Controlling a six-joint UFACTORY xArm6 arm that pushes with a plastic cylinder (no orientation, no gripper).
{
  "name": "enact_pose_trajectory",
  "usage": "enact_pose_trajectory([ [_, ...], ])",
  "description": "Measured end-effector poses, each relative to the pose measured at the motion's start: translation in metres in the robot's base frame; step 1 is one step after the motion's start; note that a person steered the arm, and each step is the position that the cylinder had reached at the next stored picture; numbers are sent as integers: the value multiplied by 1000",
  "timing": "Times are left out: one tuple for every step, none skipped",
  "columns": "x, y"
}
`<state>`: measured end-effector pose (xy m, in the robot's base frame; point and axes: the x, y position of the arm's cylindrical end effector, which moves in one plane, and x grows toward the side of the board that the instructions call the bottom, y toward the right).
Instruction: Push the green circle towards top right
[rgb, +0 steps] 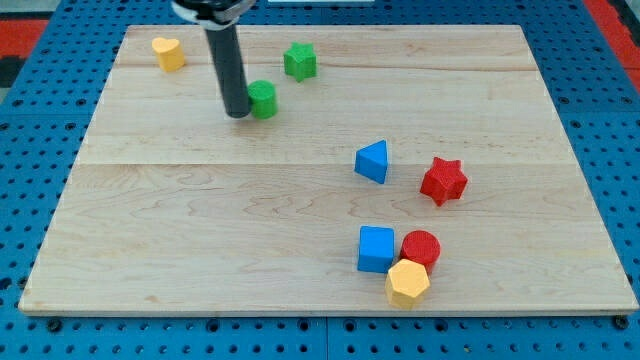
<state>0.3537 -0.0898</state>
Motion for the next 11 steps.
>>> enact_pose_trajectory([
  [-15,52],
  [-39,114],
  [-42,85],
  [-47,48],
  [-69,83],
  [-86,137],
  [-96,183],
  [-96,216],
  [-96,235],
  [-86,235],
  [-40,275],
])
